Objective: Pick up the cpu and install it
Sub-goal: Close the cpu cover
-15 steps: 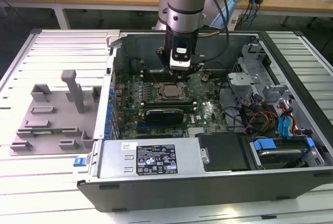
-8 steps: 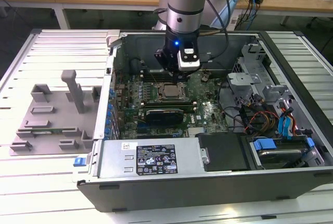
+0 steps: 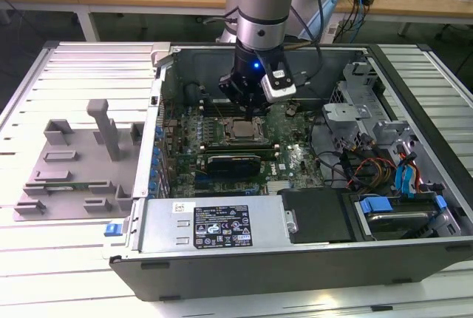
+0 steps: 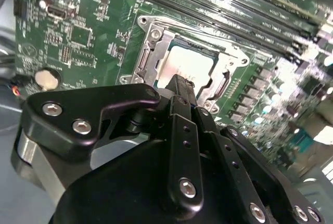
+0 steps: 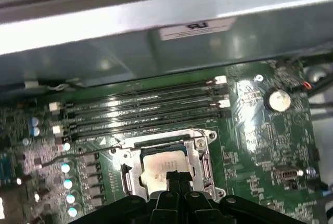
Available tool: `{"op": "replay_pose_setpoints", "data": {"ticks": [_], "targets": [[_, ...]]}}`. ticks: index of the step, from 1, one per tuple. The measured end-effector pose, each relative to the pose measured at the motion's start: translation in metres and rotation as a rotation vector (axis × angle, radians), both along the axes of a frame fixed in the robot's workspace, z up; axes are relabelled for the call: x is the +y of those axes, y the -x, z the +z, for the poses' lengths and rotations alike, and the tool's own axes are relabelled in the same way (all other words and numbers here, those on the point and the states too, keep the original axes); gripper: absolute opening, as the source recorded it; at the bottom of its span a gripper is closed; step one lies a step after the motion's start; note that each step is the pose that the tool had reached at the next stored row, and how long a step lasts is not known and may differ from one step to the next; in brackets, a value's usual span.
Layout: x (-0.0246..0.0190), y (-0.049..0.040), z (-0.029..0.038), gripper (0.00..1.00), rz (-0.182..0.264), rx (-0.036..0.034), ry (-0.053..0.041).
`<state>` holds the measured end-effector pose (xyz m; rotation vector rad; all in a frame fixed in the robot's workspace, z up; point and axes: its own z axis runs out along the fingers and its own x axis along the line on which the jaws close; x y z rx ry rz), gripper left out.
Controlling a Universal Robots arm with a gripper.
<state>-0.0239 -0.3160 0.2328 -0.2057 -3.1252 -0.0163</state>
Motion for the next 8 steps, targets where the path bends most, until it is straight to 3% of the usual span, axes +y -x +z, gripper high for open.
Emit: {"op": "replay_pose_setpoints", "data": {"ticks": [2,8], "targets": [[0.0,0.0,-0.0007,0.11,0.058,0.0001,0.0002],[-0.0028,0.0,-0.001,0.11,0.059,-0.0001,0.0]]}}
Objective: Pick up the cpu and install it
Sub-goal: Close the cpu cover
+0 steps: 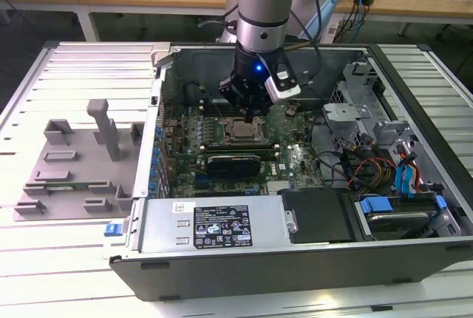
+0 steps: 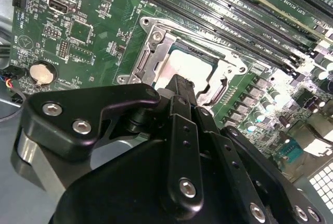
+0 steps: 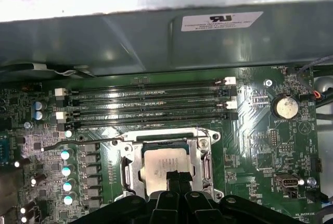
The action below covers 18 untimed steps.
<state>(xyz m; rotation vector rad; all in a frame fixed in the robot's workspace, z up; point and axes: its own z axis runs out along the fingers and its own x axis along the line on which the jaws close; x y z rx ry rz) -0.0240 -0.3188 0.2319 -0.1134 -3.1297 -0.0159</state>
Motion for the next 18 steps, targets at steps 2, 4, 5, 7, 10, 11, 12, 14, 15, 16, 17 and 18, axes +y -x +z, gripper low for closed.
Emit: {"op": "replay_pose_setpoints", "data": {"ticks": [2,4,5,7,10,11,12,14,15,16,17,18], "targets": [[-0.0001,0.0001,0.0,0.11,0.0,0.0,0.0],[0.0,0.0005,0.0,0.11,0.0,-0.0003,-0.0001],[-0.0001,0.0008,-0.0001,0.11,0.0,-0.0005,0.0001],[-0.0001,0.0026,-0.0007,0.11,0.0,-0.0024,0.0001],[-0.0005,0.0079,-0.0019,0.11,0.0,-0.0058,-0.0001],[-0.0009,0.0092,-0.0024,0.11,0.0,-0.0064,-0.0001],[-0.0021,0.0114,-0.004,0.11,0.0,-0.0078,-0.0001],[-0.0026,0.0143,-0.0058,0.11,0.0,-0.01,-0.0002],[-0.0026,0.019,-0.0072,0.11,0.0,-0.0127,-0.0001],[-0.0026,0.026,-0.0092,0.11,0.0,-0.017,-0.0002],[-0.0025,0.0309,-0.0109,0.11,0.0,-0.0196,-0.0004],[-0.0025,0.0326,-0.0127,0.11,0.0,-0.0213,-0.0004]]}}
